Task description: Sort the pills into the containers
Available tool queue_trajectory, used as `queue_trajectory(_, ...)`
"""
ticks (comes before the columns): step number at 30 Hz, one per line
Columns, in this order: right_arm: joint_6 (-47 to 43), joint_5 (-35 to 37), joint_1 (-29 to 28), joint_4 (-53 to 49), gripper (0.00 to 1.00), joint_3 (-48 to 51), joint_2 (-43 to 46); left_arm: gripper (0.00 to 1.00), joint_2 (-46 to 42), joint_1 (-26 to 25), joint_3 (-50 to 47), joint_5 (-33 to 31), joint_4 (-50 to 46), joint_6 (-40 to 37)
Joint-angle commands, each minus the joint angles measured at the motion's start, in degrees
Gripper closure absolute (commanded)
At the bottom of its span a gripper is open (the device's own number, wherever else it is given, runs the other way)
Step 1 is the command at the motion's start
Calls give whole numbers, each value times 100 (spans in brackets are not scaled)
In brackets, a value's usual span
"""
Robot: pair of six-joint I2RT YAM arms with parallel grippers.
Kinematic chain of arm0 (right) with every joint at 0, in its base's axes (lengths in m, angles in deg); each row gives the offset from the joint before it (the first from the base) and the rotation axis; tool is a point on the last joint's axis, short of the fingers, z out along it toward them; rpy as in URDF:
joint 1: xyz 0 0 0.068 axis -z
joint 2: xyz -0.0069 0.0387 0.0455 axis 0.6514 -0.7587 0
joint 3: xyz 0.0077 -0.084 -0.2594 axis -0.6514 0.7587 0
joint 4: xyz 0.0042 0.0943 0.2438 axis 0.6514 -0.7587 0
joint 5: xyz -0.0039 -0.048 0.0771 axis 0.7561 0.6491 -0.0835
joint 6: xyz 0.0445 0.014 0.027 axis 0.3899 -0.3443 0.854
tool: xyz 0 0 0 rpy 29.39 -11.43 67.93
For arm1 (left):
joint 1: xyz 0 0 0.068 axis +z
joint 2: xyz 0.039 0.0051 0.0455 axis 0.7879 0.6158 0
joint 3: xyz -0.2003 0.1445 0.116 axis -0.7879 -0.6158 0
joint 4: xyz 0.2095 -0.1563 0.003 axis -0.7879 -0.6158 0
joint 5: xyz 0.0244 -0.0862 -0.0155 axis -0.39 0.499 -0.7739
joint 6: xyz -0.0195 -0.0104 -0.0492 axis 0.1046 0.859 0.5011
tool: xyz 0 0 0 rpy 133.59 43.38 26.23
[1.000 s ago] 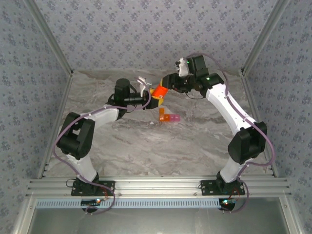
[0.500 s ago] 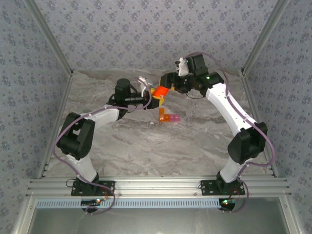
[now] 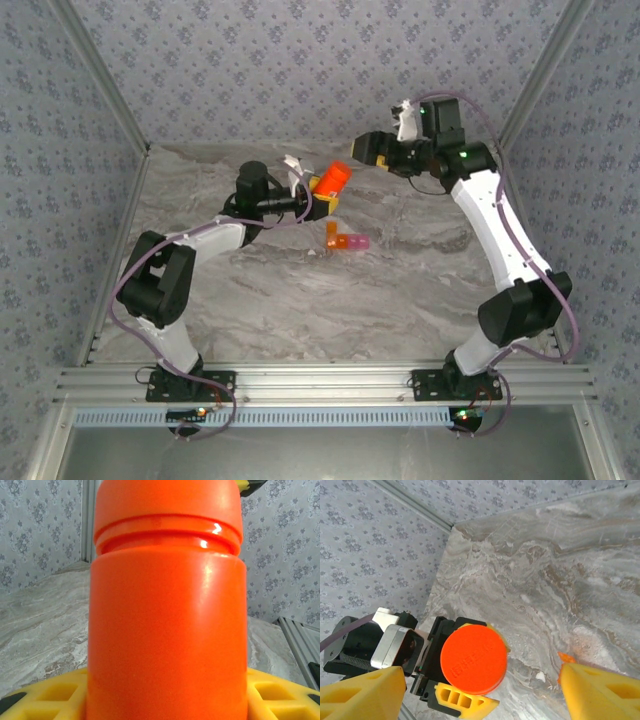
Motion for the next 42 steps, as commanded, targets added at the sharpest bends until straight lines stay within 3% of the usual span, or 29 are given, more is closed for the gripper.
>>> queue_trajectory(1, -587, -611, 162, 237, 17, 106, 173, 100, -274, -21, -44, 50, 513, -78)
queue_trajectory(5, -1747, -1002, 160, -160, 16, -109, 111, 100, -266, -30, -113, 187, 716, -95)
queue_trajectory(9, -2209, -1059, 168, -541, 16, -324, -68, 100, -216, -82, -216, 255, 1010, -86)
queue_trajectory(29, -2178, -704, 104, -495, 15, -159, -19, 100, 546, -493, -749, -464, 3382, 714)
queue_trajectory(42, -2364, -307, 44, -1174, 15, -454, -14, 100, 761, -833, -737, -904, 3729, 1102)
